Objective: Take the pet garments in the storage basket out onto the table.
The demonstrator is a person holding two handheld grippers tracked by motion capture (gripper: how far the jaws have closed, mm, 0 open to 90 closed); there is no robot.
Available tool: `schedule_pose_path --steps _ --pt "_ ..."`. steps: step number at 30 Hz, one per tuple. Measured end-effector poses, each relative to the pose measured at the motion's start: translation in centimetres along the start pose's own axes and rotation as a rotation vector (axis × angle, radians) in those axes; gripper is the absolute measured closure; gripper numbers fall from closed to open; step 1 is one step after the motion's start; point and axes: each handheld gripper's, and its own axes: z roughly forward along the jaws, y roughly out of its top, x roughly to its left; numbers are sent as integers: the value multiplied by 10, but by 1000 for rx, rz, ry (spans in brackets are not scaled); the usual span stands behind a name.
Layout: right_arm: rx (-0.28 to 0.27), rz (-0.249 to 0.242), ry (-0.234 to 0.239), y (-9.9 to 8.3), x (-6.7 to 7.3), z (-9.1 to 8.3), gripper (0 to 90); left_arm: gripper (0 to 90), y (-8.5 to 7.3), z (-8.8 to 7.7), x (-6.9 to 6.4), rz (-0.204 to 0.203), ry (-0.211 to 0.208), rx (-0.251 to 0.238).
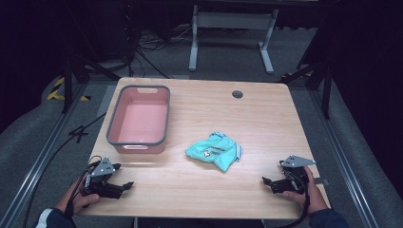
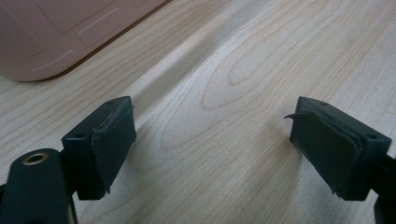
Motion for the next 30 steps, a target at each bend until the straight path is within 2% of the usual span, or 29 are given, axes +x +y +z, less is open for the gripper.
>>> schedule_pose_path --steps 30 --pt "0 -2 3 0 0 0 6 111 2 2 1 3 -9 8"
